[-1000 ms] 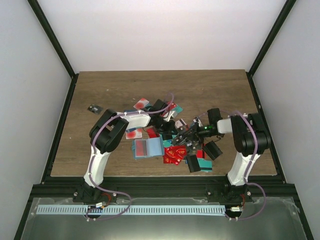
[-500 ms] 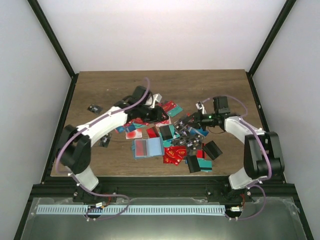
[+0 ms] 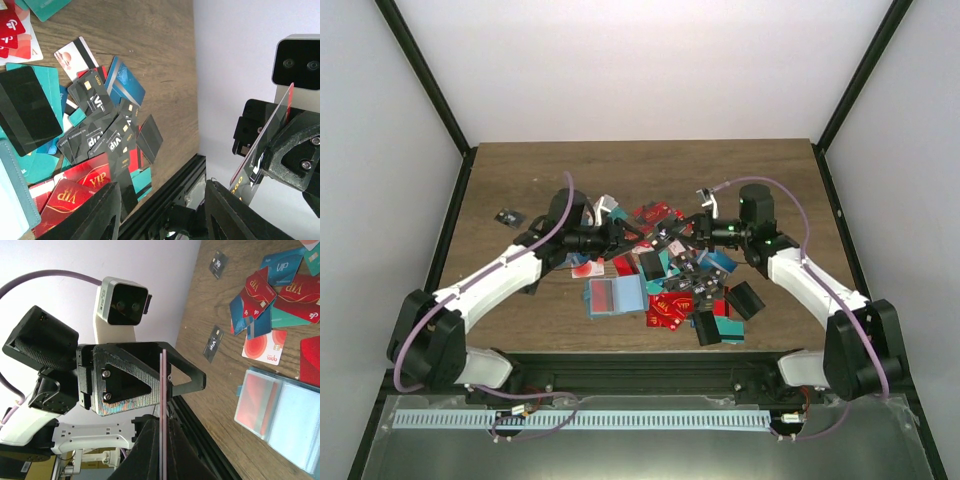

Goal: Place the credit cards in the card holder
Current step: Pick up the credit card from the center of the board.

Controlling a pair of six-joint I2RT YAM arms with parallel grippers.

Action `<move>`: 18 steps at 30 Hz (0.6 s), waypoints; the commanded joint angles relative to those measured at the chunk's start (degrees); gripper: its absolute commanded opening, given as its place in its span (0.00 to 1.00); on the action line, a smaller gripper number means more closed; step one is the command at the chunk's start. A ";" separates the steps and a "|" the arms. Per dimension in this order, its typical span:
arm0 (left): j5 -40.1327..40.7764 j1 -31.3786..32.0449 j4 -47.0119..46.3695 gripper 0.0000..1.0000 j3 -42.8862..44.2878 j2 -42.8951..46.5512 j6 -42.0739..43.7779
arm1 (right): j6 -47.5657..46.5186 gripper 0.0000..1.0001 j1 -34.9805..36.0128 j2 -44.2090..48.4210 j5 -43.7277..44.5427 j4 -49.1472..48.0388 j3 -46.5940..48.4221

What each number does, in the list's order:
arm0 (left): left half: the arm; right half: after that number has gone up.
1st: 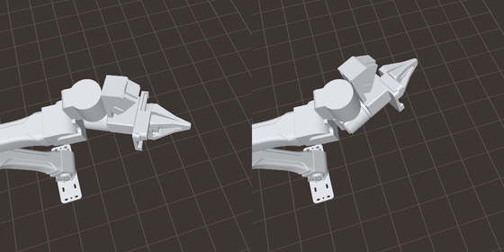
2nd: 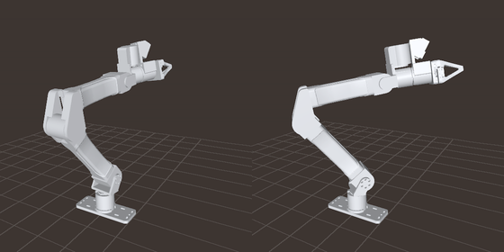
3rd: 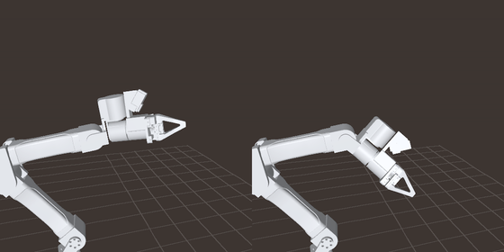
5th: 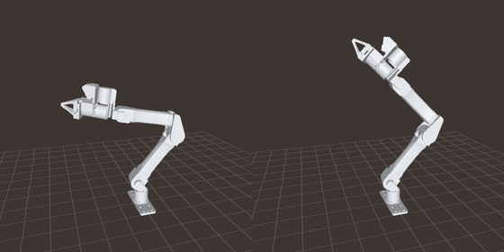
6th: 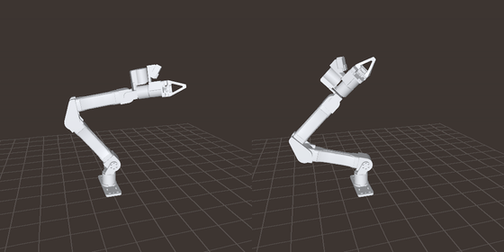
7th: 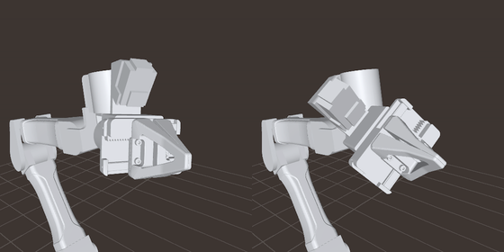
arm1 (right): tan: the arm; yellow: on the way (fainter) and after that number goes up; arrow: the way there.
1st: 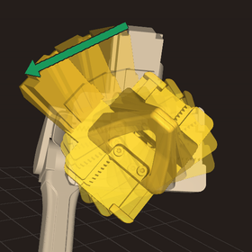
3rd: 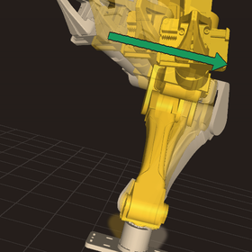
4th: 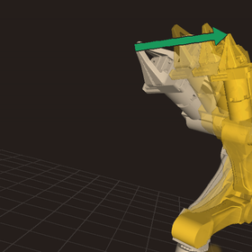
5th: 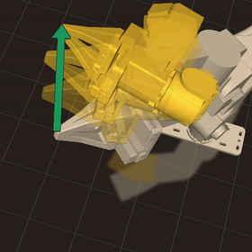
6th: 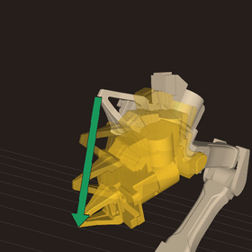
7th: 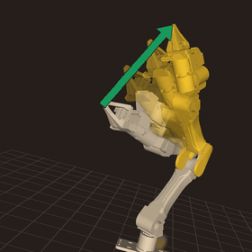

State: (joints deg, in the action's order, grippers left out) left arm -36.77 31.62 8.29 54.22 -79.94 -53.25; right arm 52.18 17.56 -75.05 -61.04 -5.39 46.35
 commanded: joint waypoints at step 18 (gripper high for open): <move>0.95 0.20 -8.09 0.42 -3.67 11.60 -6.77 | 6.55 0.01 4.78 2.61 3.91 -5.95 1.22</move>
State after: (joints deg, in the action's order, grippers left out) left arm -34.87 31.22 4.71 50.57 -69.32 -59.27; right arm 57.34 21.45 -72.71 -57.49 -10.76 46.46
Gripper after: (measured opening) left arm 0.418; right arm 0.031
